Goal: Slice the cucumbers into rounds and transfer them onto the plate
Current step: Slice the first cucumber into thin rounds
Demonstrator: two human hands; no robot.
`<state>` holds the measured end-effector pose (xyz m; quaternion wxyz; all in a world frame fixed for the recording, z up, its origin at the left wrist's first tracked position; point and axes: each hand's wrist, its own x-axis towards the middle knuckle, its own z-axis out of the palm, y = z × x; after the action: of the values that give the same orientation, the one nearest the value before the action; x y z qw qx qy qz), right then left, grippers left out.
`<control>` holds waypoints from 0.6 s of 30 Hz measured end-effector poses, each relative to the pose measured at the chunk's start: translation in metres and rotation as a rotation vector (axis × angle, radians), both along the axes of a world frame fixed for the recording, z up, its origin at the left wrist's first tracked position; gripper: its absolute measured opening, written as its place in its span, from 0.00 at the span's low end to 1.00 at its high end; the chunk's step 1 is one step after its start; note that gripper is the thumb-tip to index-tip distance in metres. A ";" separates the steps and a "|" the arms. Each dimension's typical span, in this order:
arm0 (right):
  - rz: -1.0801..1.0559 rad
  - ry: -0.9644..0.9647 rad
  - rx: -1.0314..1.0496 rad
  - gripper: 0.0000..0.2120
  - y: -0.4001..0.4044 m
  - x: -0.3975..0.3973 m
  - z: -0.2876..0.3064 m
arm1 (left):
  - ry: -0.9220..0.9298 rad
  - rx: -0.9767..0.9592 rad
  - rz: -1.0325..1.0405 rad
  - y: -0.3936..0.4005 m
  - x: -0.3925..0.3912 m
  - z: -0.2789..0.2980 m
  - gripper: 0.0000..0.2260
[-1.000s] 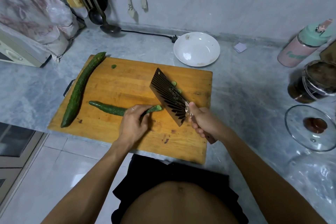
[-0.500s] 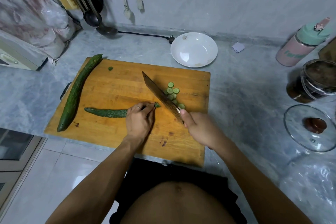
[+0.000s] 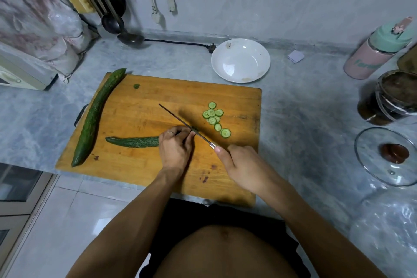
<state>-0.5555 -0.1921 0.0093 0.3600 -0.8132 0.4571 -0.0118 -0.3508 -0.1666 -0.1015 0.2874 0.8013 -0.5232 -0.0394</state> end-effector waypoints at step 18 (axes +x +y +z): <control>0.010 0.035 0.005 0.23 -0.005 0.000 0.004 | 0.017 -0.042 -0.018 0.001 0.001 -0.006 0.11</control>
<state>-0.5555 -0.1972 0.0130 0.3539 -0.8147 0.4593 0.0051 -0.3502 -0.1653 -0.1070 0.3082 0.7901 -0.5285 -0.0380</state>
